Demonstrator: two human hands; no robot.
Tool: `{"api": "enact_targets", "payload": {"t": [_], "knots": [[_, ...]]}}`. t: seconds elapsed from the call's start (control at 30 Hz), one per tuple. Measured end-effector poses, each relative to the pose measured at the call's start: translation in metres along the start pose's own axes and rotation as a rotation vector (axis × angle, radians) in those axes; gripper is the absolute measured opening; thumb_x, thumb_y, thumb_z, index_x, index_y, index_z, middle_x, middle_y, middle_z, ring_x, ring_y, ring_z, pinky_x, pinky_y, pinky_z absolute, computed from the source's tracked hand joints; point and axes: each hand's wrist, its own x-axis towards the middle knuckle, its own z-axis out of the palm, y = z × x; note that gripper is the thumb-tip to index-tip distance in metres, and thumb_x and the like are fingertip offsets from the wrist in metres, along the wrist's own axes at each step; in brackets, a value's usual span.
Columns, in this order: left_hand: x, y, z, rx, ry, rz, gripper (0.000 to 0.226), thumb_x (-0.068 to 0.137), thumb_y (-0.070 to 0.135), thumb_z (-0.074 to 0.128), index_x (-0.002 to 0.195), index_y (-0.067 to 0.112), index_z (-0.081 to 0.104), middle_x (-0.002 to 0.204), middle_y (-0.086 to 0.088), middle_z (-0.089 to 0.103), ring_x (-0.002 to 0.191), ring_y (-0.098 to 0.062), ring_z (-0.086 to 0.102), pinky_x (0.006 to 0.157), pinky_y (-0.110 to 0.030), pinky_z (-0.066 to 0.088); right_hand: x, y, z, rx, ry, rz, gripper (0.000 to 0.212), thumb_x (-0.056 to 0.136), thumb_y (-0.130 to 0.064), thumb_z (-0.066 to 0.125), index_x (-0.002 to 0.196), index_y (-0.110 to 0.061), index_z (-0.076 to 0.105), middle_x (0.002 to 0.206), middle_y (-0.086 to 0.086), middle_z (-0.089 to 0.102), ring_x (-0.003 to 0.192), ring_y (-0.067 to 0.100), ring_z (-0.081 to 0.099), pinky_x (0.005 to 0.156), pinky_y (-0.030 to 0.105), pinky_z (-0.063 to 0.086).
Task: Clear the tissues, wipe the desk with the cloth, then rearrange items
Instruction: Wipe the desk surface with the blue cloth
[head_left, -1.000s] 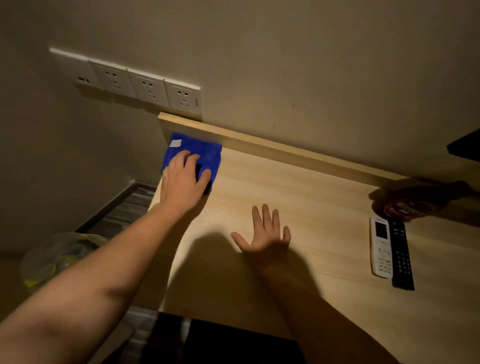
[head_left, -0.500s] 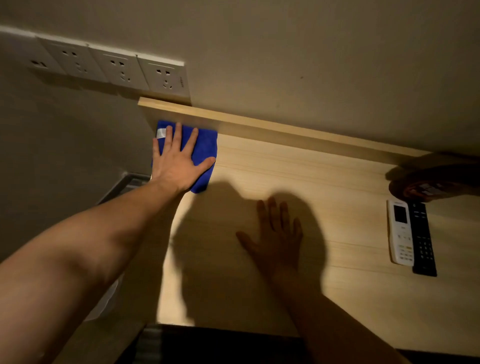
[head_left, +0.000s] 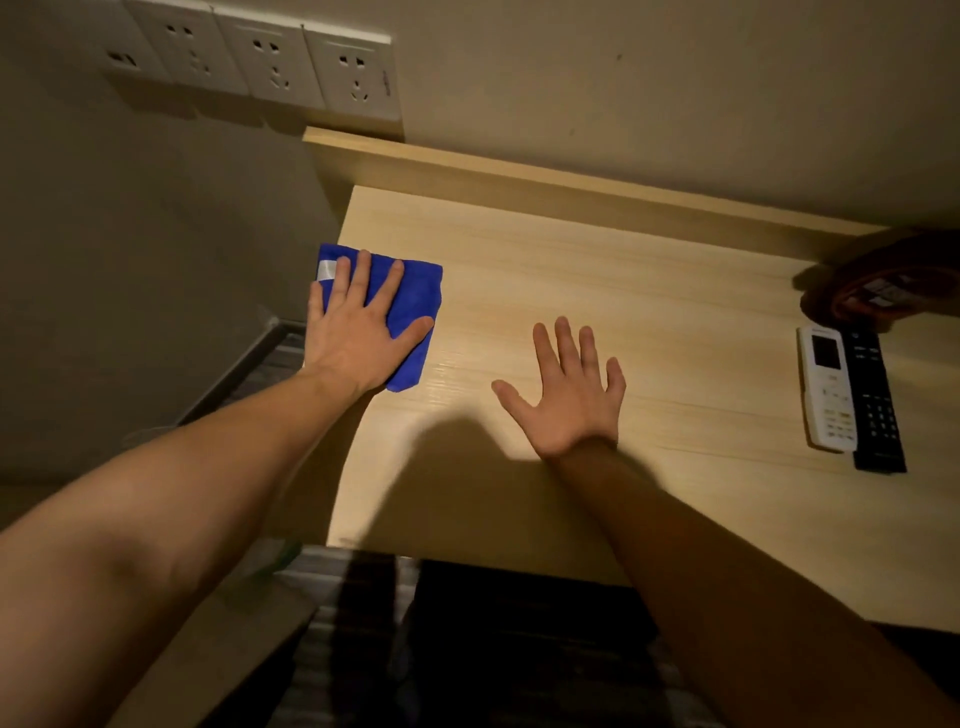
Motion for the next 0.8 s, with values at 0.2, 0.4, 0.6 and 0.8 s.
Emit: {"api": "enact_targets", "payload": {"t": [0.2, 0.4, 0.6, 0.8], "knots": [[-0.063, -0.008, 0.016, -0.012, 0.032, 0.001, 0.086, 0.096, 0.085, 0.016, 0.167, 0.039, 0.003, 0.177, -0.006, 0.001, 0.163, -0.031, 0.0, 0.128, -0.062, 0.008, -0.007, 0.0, 0.003, -0.018, 0.076, -0.02, 0.092, 0.087, -0.088, 0.012, 0.164, -0.036, 0.009, 0.173, -0.006, 0.003, 0.159, 0.02, -0.003, 0.123, 0.056, 0.008], [-0.124, -0.013, 0.025, -0.025, 0.034, -0.017, 0.083, 0.097, 0.083, 0.017, 0.167, 0.041, 0.001, 0.178, -0.004, 0.0, 0.163, -0.026, -0.003, 0.129, -0.06, 0.006, -0.008, 0.001, 0.005, -0.017, 0.089, -0.033, 0.093, 0.086, -0.089, 0.012, 0.163, -0.036, 0.01, 0.173, -0.006, 0.002, 0.159, 0.02, -0.002, 0.123, 0.056, 0.008], [-0.168, -0.016, 0.033, -0.035, 0.026, -0.05, 0.08, 0.098, 0.081, 0.019, 0.166, 0.043, 0.002, 0.178, 0.0, -0.001, 0.163, -0.022, -0.006, 0.13, -0.058, 0.004, -0.01, 0.002, 0.005, 0.005, 0.099, -0.04, 0.093, 0.086, -0.089, 0.012, 0.163, -0.037, 0.013, 0.173, -0.007, 0.004, 0.159, 0.02, -0.001, 0.123, 0.056, 0.008], [-0.201, -0.018, 0.042, -0.051, 0.045, -0.06, 0.075, 0.1, 0.076, 0.015, 0.166, 0.041, 0.008, 0.177, 0.0, 0.0, 0.163, -0.021, -0.005, 0.13, -0.051, -0.003, -0.012, 0.004, 0.005, 0.012, 0.105, -0.051, 0.093, 0.086, -0.088, 0.012, 0.163, -0.036, 0.013, 0.173, -0.006, 0.005, 0.159, 0.02, -0.001, 0.124, 0.056, 0.008]]}}
